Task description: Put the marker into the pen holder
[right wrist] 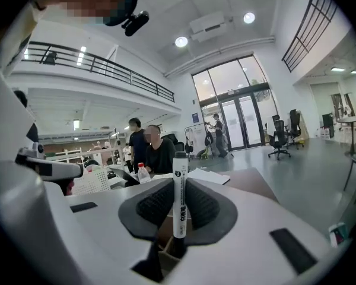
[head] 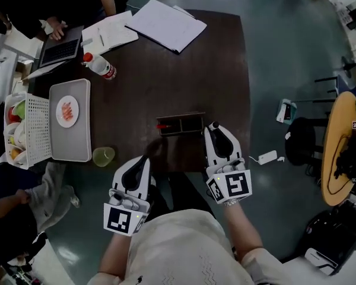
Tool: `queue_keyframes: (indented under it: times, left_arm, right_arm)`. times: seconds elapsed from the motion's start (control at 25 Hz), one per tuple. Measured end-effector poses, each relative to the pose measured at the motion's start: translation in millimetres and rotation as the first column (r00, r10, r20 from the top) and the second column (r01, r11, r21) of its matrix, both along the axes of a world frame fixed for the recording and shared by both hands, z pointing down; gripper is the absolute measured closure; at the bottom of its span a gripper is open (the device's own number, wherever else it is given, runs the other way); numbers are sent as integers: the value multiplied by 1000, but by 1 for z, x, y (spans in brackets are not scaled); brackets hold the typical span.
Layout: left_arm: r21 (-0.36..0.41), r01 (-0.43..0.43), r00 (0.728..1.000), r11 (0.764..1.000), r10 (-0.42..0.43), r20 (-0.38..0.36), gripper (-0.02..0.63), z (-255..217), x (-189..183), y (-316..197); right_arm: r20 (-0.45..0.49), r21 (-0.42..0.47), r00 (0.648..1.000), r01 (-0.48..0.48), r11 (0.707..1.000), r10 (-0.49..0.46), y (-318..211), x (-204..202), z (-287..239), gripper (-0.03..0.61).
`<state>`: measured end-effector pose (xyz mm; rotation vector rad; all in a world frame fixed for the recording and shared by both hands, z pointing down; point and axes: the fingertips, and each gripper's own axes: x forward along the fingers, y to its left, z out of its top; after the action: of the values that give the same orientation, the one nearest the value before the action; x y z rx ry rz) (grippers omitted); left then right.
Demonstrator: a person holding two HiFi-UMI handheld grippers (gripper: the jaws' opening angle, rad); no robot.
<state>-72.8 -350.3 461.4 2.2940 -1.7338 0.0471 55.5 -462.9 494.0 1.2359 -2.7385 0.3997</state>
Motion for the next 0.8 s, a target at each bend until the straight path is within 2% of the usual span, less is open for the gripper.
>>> queue_keyframes:
  times: [0.32,0.6,0.8]
  left_arm:
    - [-49,61,998,997,-61,10,604,14,-6,1]
    - [-71,114,993,991,-114,1,604,21,-23,8]
    - [-55,98,995,994,-99,-4,604,17,-23,7]
  right_arm:
    - [-94,21,994,63,998,-61,-21,-23,40,502]
    - [-132,-36,990,46,998,-51,-27,-30,59,502]
    - [-140,-33,989,33,999,-38,-24,-30,58,500]
